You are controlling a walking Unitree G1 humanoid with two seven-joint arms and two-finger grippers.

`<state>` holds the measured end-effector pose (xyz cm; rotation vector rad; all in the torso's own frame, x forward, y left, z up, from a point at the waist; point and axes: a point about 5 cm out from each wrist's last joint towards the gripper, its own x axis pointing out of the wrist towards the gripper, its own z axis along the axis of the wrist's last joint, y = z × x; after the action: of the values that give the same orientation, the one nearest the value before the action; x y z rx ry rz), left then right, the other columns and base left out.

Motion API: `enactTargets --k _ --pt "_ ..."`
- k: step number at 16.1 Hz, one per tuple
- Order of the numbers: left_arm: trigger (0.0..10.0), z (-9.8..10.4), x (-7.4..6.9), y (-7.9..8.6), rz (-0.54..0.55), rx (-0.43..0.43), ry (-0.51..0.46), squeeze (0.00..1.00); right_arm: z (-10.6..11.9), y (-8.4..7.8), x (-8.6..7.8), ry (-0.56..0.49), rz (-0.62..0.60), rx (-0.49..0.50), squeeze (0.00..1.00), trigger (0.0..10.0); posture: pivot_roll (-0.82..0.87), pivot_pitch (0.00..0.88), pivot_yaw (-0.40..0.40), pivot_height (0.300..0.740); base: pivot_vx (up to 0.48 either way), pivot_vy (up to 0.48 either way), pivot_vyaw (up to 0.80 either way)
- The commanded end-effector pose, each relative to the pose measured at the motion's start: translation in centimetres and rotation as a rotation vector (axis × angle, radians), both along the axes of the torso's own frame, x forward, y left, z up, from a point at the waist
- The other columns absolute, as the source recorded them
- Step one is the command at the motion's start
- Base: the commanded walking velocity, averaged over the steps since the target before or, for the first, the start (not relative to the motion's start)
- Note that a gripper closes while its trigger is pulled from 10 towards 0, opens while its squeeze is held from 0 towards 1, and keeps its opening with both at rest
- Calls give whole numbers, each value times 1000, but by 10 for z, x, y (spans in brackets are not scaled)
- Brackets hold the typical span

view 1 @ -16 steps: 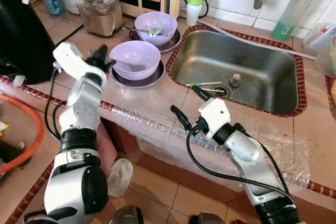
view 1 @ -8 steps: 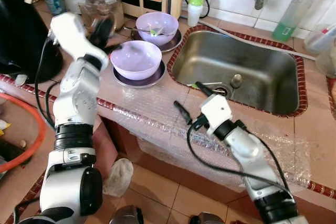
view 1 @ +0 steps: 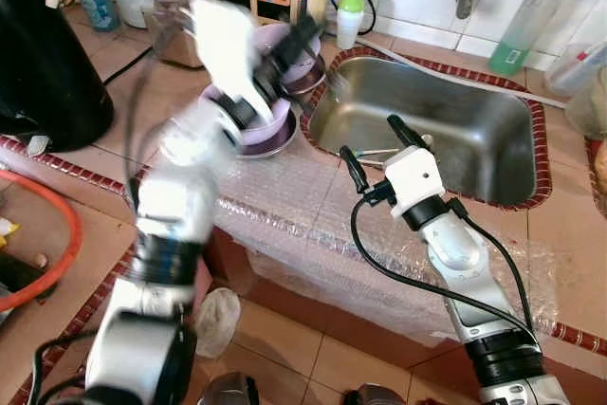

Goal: Kitchen organization

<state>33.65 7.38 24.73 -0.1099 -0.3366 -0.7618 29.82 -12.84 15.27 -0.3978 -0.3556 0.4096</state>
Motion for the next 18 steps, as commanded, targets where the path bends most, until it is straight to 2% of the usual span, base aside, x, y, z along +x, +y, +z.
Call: enactTargets --k 1,4,5,6,9,12,14,18 --pt "0 -6 -6 -11 -40 64 -23 0 3 -2 2 -16 -9 4 0 10000 -74 48 9 740 0 0 0" --pt "0 -21 -15 -28 -125 100 7 0 2 4 9 -15 20 -10 0 10000 -78 53 20 740 0 0 0" --pt "0 -21 -15 -29 -130 101 7 0 3 4 10 -15 24 -11 0 10000 -78 53 20 740 0 0 0" --pt "0 -24 -19 -33 -155 116 8 0 4 7 16 -7 50 -6 0 0 -77 56 22 740 0 0 0" --pt "0 -28 -23 -36 -177 123 9 0 4 11 23 19 100 -15 0 0 -64 62 20 740 0 0 0" --pt "0 -31 -23 -32 -154 135 9 0 -7 10 35 169 122 18 0 0 -55 63 12 740 0 0 0" --pt "0 -33 -23 -31 -150 139 9 0 -8 8 39 218 124 58 0 0 -53 61 8 740 0 0 0" --pt "0 -34 -23 -33 -152 142 7 0 -6 5 45 235 130 55 0 0 -57 61 7 740 0 0 0"
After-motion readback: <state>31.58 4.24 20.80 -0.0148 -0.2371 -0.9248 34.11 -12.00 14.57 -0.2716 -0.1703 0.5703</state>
